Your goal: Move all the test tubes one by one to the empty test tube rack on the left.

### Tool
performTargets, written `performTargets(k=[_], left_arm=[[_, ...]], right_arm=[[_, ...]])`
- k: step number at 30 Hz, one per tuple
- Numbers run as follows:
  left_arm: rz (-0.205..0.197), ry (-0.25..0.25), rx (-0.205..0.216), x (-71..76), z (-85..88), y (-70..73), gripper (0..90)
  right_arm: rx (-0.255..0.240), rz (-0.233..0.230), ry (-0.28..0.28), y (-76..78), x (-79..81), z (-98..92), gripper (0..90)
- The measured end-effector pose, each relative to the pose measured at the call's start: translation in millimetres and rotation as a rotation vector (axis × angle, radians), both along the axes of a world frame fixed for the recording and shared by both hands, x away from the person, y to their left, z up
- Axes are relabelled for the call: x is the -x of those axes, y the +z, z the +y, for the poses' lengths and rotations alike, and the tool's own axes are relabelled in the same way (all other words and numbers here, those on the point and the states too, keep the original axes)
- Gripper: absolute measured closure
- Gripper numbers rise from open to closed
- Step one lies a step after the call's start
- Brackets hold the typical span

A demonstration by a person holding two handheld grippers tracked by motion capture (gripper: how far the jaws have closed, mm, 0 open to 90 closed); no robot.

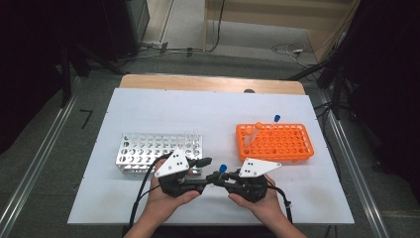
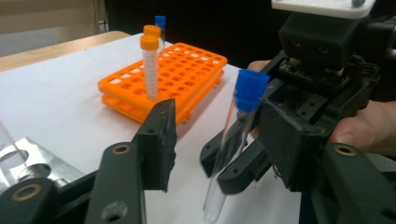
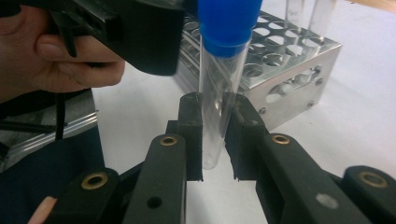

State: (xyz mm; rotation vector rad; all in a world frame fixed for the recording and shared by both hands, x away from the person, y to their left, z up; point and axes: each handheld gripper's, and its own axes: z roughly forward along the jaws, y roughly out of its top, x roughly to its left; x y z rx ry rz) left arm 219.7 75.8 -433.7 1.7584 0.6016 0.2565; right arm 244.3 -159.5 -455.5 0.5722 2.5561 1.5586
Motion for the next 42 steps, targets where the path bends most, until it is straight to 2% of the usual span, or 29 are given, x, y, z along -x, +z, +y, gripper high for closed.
performTargets(k=[10, 15, 22, 27, 29, 36, 42], left_arm=[[-0.011, -0.052, -0.015, 1.2, -8.5, 0.3, 64.5], [-0.031, -0.065, -0.033, 3.0, -10.4, 1.0, 73.1], [-0.053, -0.053, -0.047, 3.9, -10.4, 1.5, 75.6], [-0.042, -0.045, -0.035, 2.5, -7.5, 2.4, 76.2], [-0.038, -0.040, -0.019, 1.9, -5.8, 3.0, 76.2], [-0.037, -0.018, -0.014, 0.0, 0.8, 4.5, 76.3], [-0.035, 0.001, -0.010, -1.3, 7.4, 5.9, 76.3]], right_arm=[[0.012, 0.011, 0.041, -0.2, 4.8, 9.3, 75.2], [0.011, 0.021, 0.049, -0.4, 5.0, 10.4, 75.2], [0.007, 0.024, 0.054, -0.8, 3.8, 9.7, 75.1], [0.003, 0.013, 0.047, -0.6, 4.1, 8.8, 73.7], [0.003, 0.009, 0.055, 0.0, 4.4, 8.1, 67.7], [-0.007, 0.002, 0.042, 0.5, 1.4, 1.0, 48.1], [-0.026, 0.008, -0.005, 3.2, -3.5, -12.7, 29.9]])
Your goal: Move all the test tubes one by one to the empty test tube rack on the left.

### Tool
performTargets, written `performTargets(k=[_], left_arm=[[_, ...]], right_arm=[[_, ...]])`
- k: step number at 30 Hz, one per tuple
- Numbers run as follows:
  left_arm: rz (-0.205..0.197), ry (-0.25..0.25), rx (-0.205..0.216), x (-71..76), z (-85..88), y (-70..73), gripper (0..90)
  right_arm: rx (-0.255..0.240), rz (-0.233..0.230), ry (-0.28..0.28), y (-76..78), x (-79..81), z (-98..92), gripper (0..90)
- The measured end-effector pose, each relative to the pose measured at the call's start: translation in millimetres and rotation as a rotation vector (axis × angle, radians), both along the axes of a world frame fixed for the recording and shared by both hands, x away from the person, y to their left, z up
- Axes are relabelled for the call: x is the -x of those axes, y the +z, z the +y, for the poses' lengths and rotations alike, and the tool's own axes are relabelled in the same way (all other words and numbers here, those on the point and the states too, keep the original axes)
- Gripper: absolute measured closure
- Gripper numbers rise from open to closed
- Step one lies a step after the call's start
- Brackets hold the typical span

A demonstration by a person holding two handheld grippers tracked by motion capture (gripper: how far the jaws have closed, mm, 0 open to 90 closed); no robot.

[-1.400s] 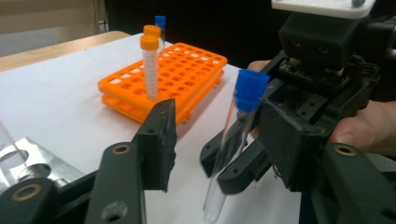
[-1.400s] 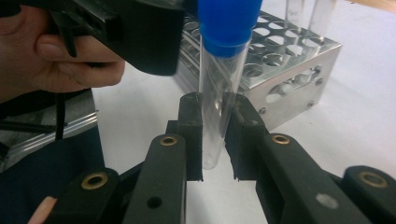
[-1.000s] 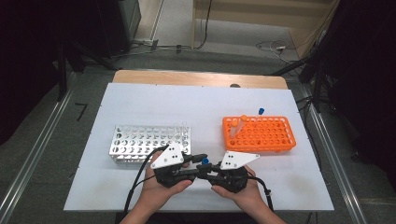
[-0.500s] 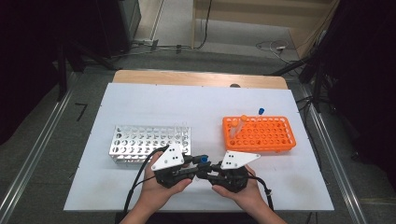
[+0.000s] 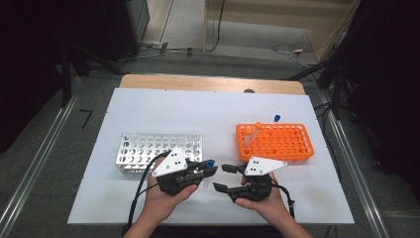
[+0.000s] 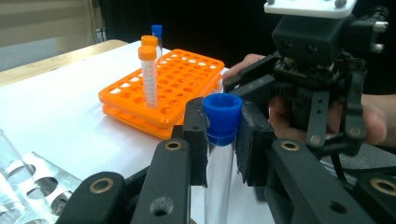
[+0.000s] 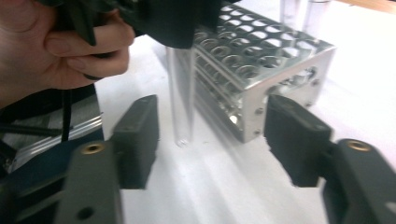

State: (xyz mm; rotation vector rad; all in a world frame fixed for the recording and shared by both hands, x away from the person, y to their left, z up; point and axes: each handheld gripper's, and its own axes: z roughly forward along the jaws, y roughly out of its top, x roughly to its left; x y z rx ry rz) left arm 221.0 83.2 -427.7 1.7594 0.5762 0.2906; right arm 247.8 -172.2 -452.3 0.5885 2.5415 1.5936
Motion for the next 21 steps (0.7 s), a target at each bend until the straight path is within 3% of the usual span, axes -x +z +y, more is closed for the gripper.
performTargets(k=[14, 21], left_arm=[[0.006, 0.074, 0.024, -5.6, 20.9, 3.0, 76.3], [0.002, 0.103, 0.027, -7.9, 31.9, 5.2, 76.3]], right_arm=[[-0.019, 0.003, -0.087, 5.8, -14.7, -40.0, 1.5], [-0.018, 0.000, -0.137, 6.3, -22.1, -61.8, 0.0]])
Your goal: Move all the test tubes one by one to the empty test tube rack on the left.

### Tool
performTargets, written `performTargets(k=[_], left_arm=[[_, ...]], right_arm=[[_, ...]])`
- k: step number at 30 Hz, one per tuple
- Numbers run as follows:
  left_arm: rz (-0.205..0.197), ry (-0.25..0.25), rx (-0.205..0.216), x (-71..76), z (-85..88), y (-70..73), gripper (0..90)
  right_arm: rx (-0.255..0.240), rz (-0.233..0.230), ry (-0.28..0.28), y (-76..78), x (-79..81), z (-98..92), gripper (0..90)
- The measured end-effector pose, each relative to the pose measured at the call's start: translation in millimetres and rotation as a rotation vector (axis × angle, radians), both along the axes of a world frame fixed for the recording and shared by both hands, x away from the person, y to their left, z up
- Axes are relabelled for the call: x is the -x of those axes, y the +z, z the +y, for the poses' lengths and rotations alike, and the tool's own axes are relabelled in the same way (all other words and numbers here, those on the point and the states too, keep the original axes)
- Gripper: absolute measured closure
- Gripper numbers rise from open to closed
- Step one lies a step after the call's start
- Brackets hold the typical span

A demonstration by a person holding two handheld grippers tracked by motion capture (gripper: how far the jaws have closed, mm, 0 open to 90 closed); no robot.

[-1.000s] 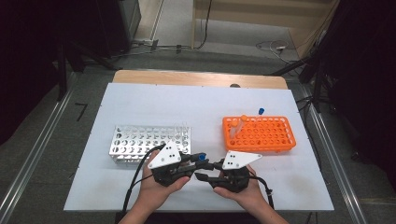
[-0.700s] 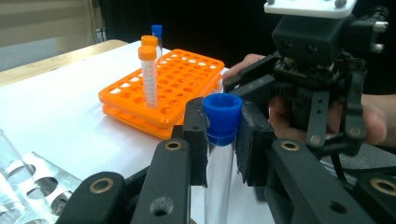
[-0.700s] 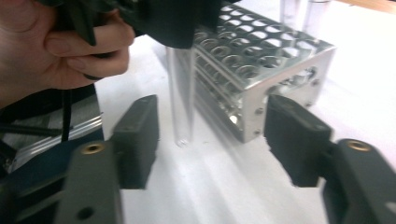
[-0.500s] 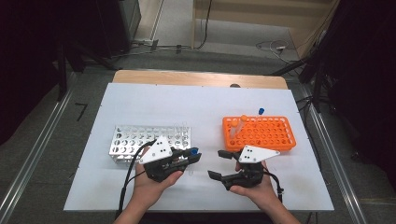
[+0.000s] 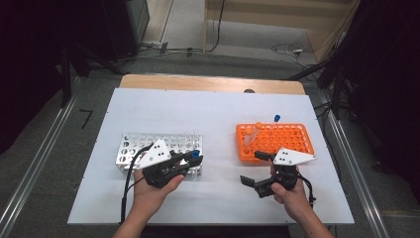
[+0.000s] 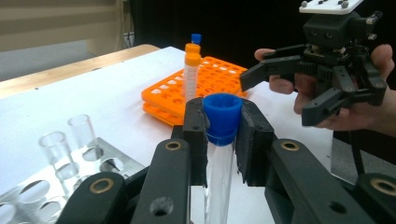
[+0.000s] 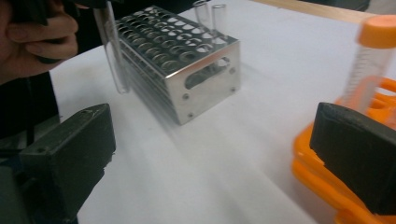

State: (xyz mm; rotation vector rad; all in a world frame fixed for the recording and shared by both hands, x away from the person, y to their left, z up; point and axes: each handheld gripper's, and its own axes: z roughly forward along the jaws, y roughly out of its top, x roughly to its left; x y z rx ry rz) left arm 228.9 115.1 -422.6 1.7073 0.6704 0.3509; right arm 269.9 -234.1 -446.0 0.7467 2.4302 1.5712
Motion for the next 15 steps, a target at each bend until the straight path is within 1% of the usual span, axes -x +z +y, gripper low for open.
performTargets(k=[3, 7, 11, 15], left_arm=[[-0.005, 0.012, 0.000, -1.0, 4.0, 1.3, 76.4], [-0.010, 0.041, 0.002, -3.0, 11.5, 4.4, 76.4], [-0.015, 0.064, 0.002, -5.6, 19.1, 7.5, 76.4], [-0.022, 0.089, 0.006, -9.8, 25.7, 10.5, 76.4]], right_arm=[[0.004, -0.010, -0.034, 0.4, -1.7, -9.5, 0.0], [0.009, -0.017, -0.063, 0.3, -3.6, -21.2, 0.0], [0.008, -0.022, -0.083, -0.2, -3.2, -31.8, 0.0], [0.018, -0.018, -0.097, -3.3, -0.9, -40.8, 0.0]])
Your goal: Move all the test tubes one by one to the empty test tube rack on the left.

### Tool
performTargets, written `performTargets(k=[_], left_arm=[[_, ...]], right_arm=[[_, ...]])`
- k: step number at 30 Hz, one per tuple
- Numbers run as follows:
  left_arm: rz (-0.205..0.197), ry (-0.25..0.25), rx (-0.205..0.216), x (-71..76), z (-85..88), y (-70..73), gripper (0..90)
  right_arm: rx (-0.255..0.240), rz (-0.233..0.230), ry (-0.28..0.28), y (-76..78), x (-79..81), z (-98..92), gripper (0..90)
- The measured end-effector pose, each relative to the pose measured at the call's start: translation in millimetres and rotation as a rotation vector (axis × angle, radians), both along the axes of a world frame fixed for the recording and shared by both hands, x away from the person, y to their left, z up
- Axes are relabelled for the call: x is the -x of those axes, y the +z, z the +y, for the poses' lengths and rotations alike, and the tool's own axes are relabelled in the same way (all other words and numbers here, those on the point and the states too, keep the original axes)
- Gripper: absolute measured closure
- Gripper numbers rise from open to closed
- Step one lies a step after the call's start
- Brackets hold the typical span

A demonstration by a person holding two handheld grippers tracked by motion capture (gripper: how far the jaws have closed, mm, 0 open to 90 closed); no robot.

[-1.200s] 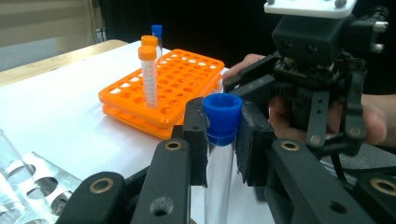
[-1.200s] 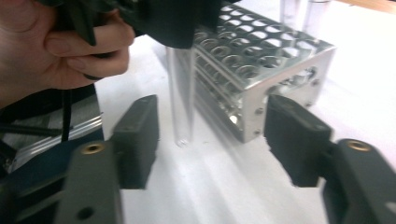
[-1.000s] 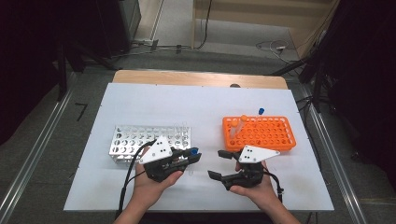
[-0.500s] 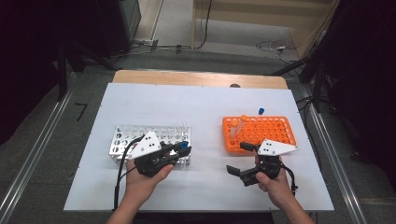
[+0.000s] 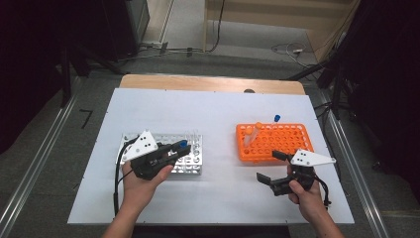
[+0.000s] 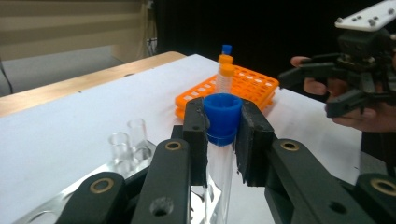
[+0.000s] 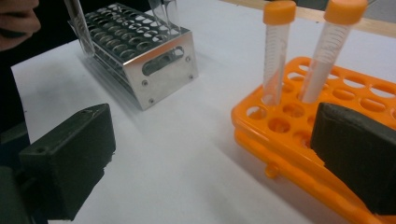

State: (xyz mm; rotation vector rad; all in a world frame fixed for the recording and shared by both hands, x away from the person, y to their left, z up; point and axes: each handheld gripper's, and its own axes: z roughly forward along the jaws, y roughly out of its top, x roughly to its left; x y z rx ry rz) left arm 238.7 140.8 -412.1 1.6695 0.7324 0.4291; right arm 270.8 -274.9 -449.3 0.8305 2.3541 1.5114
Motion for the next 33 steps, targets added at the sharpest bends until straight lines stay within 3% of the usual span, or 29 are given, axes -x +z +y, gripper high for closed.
performTargets(k=[11, 17, 26, 33], left_arm=[[-0.016, 0.061, 0.001, -17.3, 9.6, 7.2, 76.4], [-0.001, 0.097, 0.018, -29.9, 13.4, 6.3, 76.4], [0.010, 0.132, 0.036, -48.7, 15.5, 6.3, 76.4], [0.011, 0.168, 0.026, -62.6, 10.5, 2.4, 76.4]], right_arm=[[0.006, 0.007, -0.034, -5.0, 9.2, -26.2, 0.0], [0.000, 0.010, -0.057, -6.2, 8.8, -38.5, 0.0], [-0.005, 0.020, -0.063, -7.0, 6.8, -40.1, 0.0], [-0.003, 0.020, -0.063, -7.7, 6.5, -39.8, 0.0]])
